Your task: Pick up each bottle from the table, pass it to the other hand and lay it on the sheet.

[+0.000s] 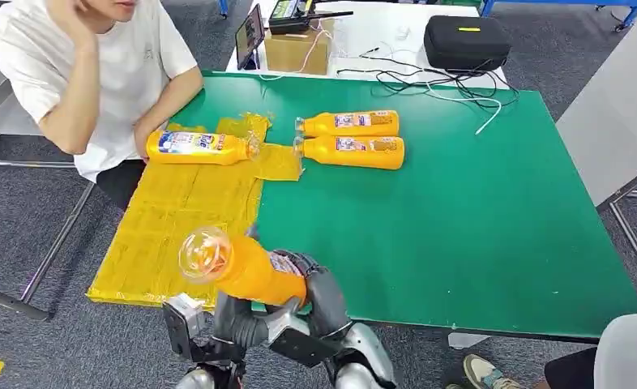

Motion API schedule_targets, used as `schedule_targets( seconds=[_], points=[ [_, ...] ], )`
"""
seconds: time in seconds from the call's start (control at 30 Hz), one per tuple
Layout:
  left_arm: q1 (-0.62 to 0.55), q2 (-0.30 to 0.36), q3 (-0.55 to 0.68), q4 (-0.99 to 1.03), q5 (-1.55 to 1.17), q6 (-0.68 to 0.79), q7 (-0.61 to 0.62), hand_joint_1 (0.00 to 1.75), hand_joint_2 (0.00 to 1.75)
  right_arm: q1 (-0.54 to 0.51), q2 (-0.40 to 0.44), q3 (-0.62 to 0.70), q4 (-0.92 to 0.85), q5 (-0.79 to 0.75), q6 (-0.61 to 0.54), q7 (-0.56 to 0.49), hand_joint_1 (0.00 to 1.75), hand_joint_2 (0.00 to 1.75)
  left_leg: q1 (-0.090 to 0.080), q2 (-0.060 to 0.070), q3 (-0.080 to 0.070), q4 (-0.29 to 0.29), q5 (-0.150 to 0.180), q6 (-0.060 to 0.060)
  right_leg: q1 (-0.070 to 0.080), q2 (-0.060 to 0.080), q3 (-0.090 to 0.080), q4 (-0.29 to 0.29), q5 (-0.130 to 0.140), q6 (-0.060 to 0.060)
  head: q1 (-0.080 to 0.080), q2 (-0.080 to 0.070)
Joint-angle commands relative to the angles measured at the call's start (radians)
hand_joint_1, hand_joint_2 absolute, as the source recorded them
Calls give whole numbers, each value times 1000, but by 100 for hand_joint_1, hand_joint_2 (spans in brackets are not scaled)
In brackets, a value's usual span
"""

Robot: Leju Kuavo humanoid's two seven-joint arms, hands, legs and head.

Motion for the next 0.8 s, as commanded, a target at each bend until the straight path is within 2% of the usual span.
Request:
schedule_targets(
  seconds=[0.03, 0.13, 0.37, 0.53, 0.57, 0.6, 0.63, 0.67, 0.73, 0.8],
  points=[
    [-43, -33, 27, -77, -85, 318, -31, 0, 175, -80, -16, 300, 244, 216, -2, 156, 175, 175, 0, 0, 2, 0, -1, -1, 0, 0, 2, -1, -1, -1, 0, 0],
    [-47, -36, 28, -73, -58, 313, -14, 0, 175, -85, -22, 329, 255, 281, -39, 174, 175, 175, 1, -2, 3, -1, -1, -1, 1, -3, 3, -1, -1, -2, 0, 0],
    [-53, -43, 44, -62, 1, 293, 22, 0, 175, -86, -32, 354, 252, 331, -70, 181, 175, 175, 1, -3, 4, -1, -1, -1, 1, -4, 5, -2, -2, -2, 0, 0],
    [-66, -44, 68, -58, 176, 143, 123, 0, 175, -95, -24, 368, 276, 317, -86, 168, 175, 175, 1, -3, 2, 0, -1, -1, 1, -4, 3, -1, -2, -1, 0, 0],
    [-66, -43, 71, -60, 202, 111, 141, 105, 175, -97, -20, 365, 280, 300, -87, 157, 175, 175, 0, -2, 1, 0, 0, -1, 0, -4, 2, -1, -1, -1, 0, 0],
    [-62, -50, 80, -58, 235, 77, 158, 175, 175, -103, -17, 363, 286, 300, -102, 156, 42, 175, 1, -3, 2, 0, -1, -1, 1, -5, 3, -1, -2, -2, 0, 0],
    [-62, -54, 86, -55, 269, 60, 181, 175, 175, -104, -14, 362, 286, 298, -121, 140, 0, 175, 0, -2, 1, 0, 0, -1, 0, -4, 1, -1, -1, -1, 0, 0],
    [-62, -56, 89, -56, 292, 42, 185, 175, 175, -96, -9, 345, 277, 248, -105, 118, 0, 0, 1, -2, 2, 0, -1, -1, 1, -4, 2, -1, -2, -1, 0, 0],
    [-74, -61, 90, -50, 337, 22, 197, 175, 175, -89, -8, 327, 272, 196, -128, 61, 0, 0, 0, -2, 1, 0, 0, -1, 1, -3, 1, -1, -1, -1, 0, 0],
    [-83, -73, 104, -56, 362, 41, 189, 175, 175, -84, 2, 301, 281, 115, -90, 35, 0, 0, 0, -3, 1, 0, 0, -1, 1, -4, 1, 0, -2, -1, 0, 0]
  ],
)
